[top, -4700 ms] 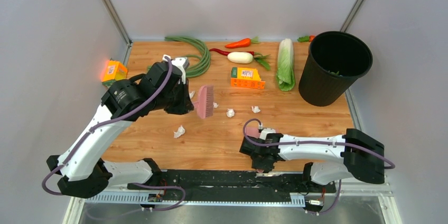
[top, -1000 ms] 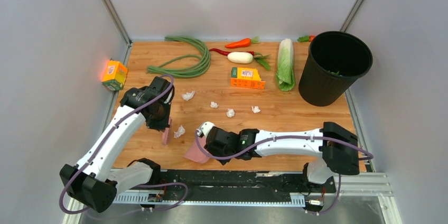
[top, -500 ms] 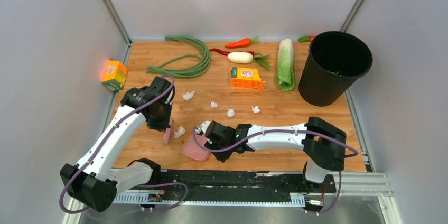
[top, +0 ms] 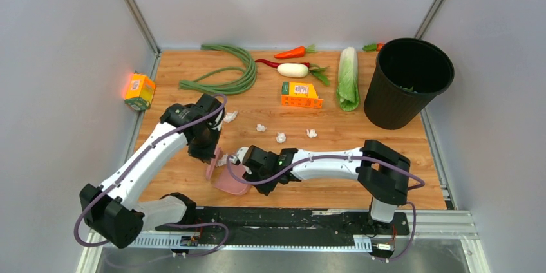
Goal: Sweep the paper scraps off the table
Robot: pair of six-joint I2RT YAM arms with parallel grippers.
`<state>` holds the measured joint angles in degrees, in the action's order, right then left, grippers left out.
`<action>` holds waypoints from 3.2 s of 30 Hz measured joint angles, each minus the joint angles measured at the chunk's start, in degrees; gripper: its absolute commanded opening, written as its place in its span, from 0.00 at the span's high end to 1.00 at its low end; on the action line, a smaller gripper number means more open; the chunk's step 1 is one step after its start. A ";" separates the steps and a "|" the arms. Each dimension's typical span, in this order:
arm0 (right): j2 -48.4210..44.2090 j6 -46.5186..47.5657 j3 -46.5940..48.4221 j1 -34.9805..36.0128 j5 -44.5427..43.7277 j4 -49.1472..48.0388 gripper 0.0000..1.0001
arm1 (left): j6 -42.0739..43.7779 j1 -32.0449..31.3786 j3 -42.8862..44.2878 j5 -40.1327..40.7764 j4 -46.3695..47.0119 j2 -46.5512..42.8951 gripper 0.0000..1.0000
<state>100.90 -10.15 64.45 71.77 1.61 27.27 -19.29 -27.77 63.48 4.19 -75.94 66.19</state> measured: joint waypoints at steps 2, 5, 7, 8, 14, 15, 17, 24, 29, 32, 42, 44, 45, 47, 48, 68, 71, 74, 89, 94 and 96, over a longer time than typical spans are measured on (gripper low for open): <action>0.68 0.70 0.55 -0.37 0.17 0.11 1.00 | 0.42 -1.81 0.04 -0.63 0.35 1.38 1.00; 1.25 1.77 1.44 -1.38 0.44 0.15 1.00 | 0.90 -3.45 0.11 -1.07 0.74 2.23 1.00; 1.36 2.36 1.90 -2.27 0.46 0.20 1.00 | 1.29 -4.15 0.11 -1.18 0.83 2.23 1.00; 1.38 2.58 2.03 -2.62 0.46 0.20 1.00 | 1.51 -4.44 0.11 -1.25 0.85 2.21 1.00; 1.46 3.69 2.49 -3.74 0.46 0.55 1.00 | 2.05 -6.34 0.24 -2.36 1.20 1.90 1.00; 1.46 3.85 2.49 -3.72 0.44 0.76 1.00 | 2.08 -6.38 0.48 -2.56 1.18 1.88 1.00; 1.46 4.04 2.49 -3.72 0.44 1.03 1.00 | 2.05 -6.38 1.42 -3.21 1.11 1.88 1.00; 1.46 4.35 2.49 -3.72 0.39 1.46 1.00 | 1.55 -6.71 4.11 -7.10 1.03 1.60 1.00; 1.46 4.48 3.15 -3.72 0.13 2.12 1.00 | 0.61 -6.75 5.70 -8.85 0.11 0.87 1.00; 1.46 4.46 3.50 -3.72 -0.24 2.14 1.00 | -0.15 -6.75 7.30 -8.63 -0.79 0.83 1.00; -0.83 4.11 2.95 -3.72 -3.50 1.31 1.00 | -4.13 -7.02 16.33 0.52 -1.66 1.31 1.00; -2.19 3.96 2.69 -3.72 -4.28 0.92 1.00 | -4.85 -7.02 17.20 2.51 -1.68 1.33 1.00; -3.02 3.85 2.54 -3.72 -4.72 0.63 1.00 | -5.07 -7.02 17.66 3.30 -1.79 1.38 1.00; -4.44 3.74 2.34 -3.72 -5.33 0.04 1.00 | -5.75 -7.02 19.52 5.22 -2.19 1.57 1.00; -5.11 3.61 2.34 -3.72 -5.70 -0.28 1.00 | -6.16 -7.02 20.74 6.05 -2.25 1.64 1.00; -6.21 -0.28 10.69 -5.70 -7.65 1.38 1.00 | -15.39 -7.02 35.60 23.91 -2.16 -8.48 1.00; -4.92 -0.31 15.82 -7.50 -8.46 4.42 1.00 | -16.44 -7.02 32.76 24.15 -2.58 -10.56 1.00; -3.06 -0.31 22.84 -9.55 -9.44 8.50 1.00 | -17.31 -7.02 30.21 24.20 -2.71 -11.89 1.00; -0.35 -2.67 37.51 -20.20 -11.82 21.81 1.00 | -18.10 -7.02 27.39 23.71 -2.64 -14.95 1.00; -0.35 -3.06 38.34 -24.09 -12.39 24.87 1.00 | -18.08 -7.02 26.12 22.36 -2.73 -14.75 1.00; -0.35 -3.13 39.10 -25.11 -12.81 26.01 1.00 | -18.05 -7.02 26.10 21.31 -2.71 -14.40 1.00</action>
<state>100.55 -13.28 103.55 46.65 -11.20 53.28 -37.34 -34.79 89.58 25.50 -78.65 51.79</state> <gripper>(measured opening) 0.327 0.066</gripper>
